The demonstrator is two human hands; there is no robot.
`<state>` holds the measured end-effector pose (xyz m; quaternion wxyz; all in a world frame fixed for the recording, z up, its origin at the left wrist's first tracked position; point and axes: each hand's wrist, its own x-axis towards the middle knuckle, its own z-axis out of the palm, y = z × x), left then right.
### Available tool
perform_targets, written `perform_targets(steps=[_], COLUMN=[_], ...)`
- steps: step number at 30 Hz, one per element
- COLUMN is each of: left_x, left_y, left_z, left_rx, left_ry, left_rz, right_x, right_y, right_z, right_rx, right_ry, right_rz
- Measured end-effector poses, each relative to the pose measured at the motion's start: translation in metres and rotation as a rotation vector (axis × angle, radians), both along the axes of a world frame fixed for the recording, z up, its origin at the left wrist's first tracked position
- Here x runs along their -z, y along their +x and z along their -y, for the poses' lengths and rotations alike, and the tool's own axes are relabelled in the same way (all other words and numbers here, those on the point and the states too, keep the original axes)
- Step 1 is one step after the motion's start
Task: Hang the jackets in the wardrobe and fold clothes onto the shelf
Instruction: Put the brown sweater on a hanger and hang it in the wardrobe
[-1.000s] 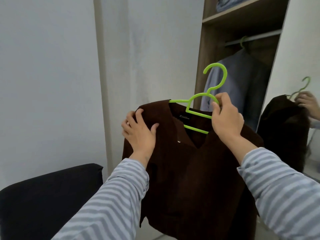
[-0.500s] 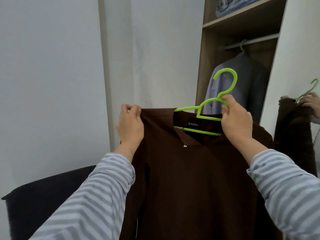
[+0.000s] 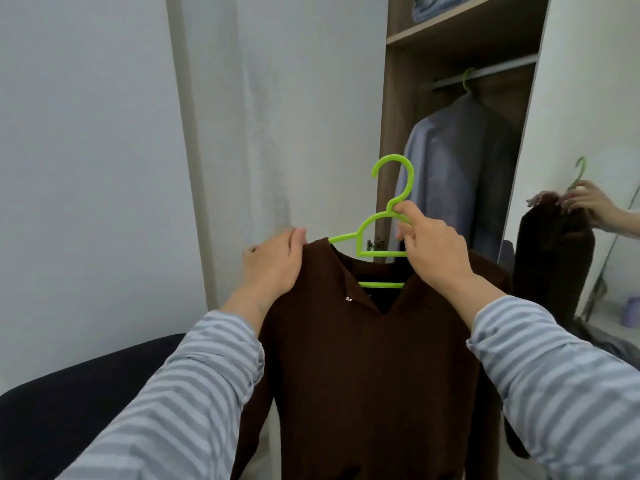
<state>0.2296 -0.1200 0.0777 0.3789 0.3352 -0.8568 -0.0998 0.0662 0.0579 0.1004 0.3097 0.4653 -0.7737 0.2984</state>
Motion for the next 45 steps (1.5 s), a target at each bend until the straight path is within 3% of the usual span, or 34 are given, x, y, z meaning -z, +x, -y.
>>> perform_targets(steps=[3,7,10,14,19,26,29,34,39,45], left_x=[0.01,0.017,0.012,-0.001,-0.007,0.004,0.003,0.003,-0.001,-0.028], left_y=[-0.026,-0.058,-0.08,-0.123,-0.176,-0.215,-0.228,-0.255,-0.301,-0.381], left_z=[-0.026,-0.027,-0.024,-0.024,-0.022,0.002,0.016,0.05,0.085,0.129], left_rx=[0.026,0.122,0.151,0.186,0.197,0.139,0.128,0.13,0.081,0.173], left_ry=[-0.181,-0.137,-0.13,-0.123,-0.142,-0.13,-0.121,-0.102,-0.141,-0.117], left_rz=[0.048,-0.062,-0.113,-0.124,-0.188,-0.205,-0.204,-0.225,-0.267,-0.352], right_x=[0.011,0.011,0.002,-0.009,-0.023,-0.007,-0.006,-0.009,-0.018,-0.055], right_y=[-0.005,-0.025,-0.046,-0.085,-0.142,-0.187,-0.198,-0.228,-0.25,-0.287], right_z=[0.001,-0.012,-0.024,-0.04,-0.057,-0.057,-0.039,-0.002,0.038,0.078], right_rx=[0.043,0.065,0.202,0.33,-0.01,0.044,0.051,0.097,0.383,0.577], right_ry=[0.016,0.043,0.114,0.274,0.041,0.222,0.184,0.143,-0.108,-0.138], right_rz=[-0.031,-0.028,-0.028,0.275,0.857,0.979,0.894,0.503,0.029,-0.251])
